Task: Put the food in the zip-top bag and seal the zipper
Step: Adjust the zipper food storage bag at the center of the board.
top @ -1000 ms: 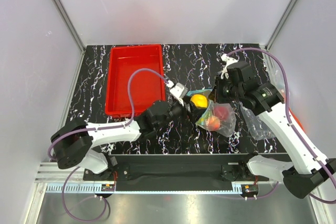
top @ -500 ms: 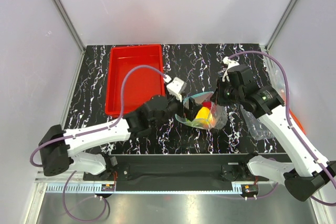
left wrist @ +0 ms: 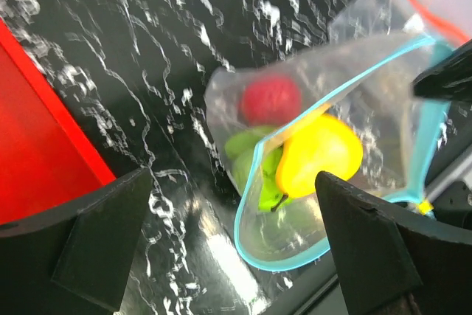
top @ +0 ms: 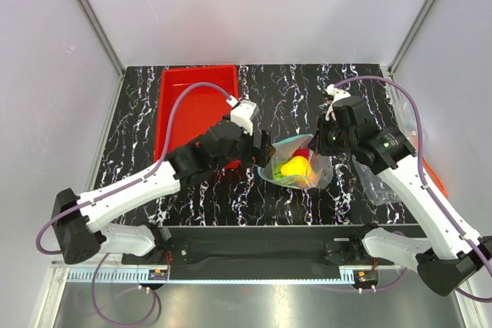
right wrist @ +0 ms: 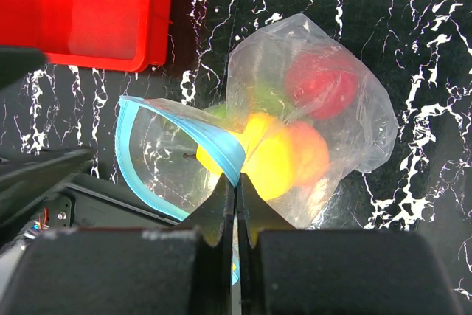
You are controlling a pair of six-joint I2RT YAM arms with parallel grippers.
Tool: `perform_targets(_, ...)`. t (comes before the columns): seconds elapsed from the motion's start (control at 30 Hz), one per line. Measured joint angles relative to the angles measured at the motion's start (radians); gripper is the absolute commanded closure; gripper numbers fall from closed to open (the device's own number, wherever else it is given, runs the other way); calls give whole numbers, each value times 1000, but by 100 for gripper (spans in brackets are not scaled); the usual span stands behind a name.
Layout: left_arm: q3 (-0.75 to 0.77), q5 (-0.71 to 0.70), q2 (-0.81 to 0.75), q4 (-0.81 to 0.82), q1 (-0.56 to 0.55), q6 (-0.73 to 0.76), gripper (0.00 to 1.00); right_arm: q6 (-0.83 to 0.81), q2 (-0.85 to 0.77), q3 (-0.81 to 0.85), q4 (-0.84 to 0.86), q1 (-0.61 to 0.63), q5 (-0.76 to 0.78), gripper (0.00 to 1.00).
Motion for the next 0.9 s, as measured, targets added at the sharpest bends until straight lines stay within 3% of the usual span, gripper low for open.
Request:
perform_targets(0.07, -12, 40, 23, -5, 10, -15, 5, 0, -1, 0, 0, 0, 0, 100)
perform_targets(0.27, -34, 138, 121, 19, 12, -14, 33, 4, -4, 0, 0, 0, 0, 100)
perform_targets(0.3, -34, 151, 142, 27, 13, -11, 39, 6, -4, -1, 0, 0, 0, 100)
perform_targets(0.33, -31, 163, 162, 27, 14, -6, 56, 7, -5, -2, 0, 0, 0, 100)
perform_targets(0.43, -7, 169, 209, 5, 20, 7, 87, 10, -7, -4, -1, 0, 0, 100)
perform_targets(0.53, 64, 140, 230, -71, 33, 24, 93, 10, -10, -5, -3, 0, 0, 100)
perform_targets(0.67, 201, 86, 227, -169, 67, 41, 94, -4, -9, -5, -33, 0, -22, 74)
perform_targets(0.7, 235, 77, 227, -181, 79, 45, 94, -8, -9, -5, -40, 0, -28, 49)
perform_targets(0.8, 309, 79, 227, -199, 117, 51, 94, -25, -10, -13, -44, 0, -81, 22)
perform_targets(0.9, 338, 108, 239, -204, 160, 51, 94, -45, -40, -78, 10, 0, -201, 7)
